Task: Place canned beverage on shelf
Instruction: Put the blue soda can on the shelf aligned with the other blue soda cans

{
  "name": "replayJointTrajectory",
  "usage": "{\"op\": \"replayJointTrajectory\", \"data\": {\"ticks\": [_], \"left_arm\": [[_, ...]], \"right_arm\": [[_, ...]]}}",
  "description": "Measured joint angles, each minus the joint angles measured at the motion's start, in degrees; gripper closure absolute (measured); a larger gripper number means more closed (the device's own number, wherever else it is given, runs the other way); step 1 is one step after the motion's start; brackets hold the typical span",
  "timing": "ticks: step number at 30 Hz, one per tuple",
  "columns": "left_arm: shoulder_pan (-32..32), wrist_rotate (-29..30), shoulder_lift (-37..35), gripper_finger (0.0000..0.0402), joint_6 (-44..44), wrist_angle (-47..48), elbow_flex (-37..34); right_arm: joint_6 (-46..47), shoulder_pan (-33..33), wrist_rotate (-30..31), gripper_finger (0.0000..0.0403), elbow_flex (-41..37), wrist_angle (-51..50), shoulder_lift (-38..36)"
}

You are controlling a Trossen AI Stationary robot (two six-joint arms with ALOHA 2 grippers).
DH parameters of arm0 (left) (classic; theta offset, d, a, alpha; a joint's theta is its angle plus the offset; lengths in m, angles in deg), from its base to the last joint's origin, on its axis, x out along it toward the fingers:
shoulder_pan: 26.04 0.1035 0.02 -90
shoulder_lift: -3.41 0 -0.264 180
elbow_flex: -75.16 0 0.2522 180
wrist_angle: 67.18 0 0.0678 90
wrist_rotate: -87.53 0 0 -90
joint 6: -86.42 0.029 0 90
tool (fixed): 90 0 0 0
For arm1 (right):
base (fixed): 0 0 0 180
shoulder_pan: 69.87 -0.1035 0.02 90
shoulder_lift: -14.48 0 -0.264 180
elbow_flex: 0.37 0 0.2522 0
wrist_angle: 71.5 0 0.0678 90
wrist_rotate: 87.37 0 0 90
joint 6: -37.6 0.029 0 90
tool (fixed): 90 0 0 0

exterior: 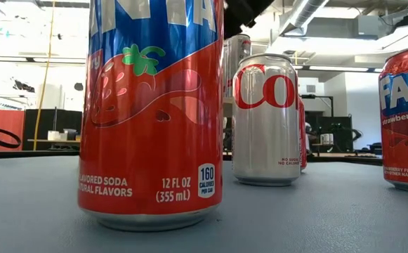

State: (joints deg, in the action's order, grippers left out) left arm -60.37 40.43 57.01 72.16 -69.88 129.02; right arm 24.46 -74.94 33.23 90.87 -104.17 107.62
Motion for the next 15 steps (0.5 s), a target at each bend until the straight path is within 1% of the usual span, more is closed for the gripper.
{"op": "replayJointTrajectory", "data": {"ticks": [6, 8, 13, 15], "left_arm": [[0.00, -0.40, 0.88, 0.0068, -0.05, -0.41, 0.00], [0.00, -0.41, 0.90, 0.0068, -0.17, -0.58, 0.00], [0.00, -0.42, 0.90, 0.0068, -0.55, -0.78, -0.02], [0.00, -0.42, 0.90, 0.0068, -0.52, -1.14, 0.00]], "right_arm": [[-1.75, 3.04, -0.53, 0.0403, -0.06, 2.93, 1.42], [-2.86, 3.45, -0.50, 0.0403, 0.27, 6.10, 3.10], [-4.08, 3.57, 0.89, 0.0403, 0.42, 6.29, 5.48], [-4.22, 3.57, 2.35, 0.0403, 0.42, 5.89, 5.57]]}}
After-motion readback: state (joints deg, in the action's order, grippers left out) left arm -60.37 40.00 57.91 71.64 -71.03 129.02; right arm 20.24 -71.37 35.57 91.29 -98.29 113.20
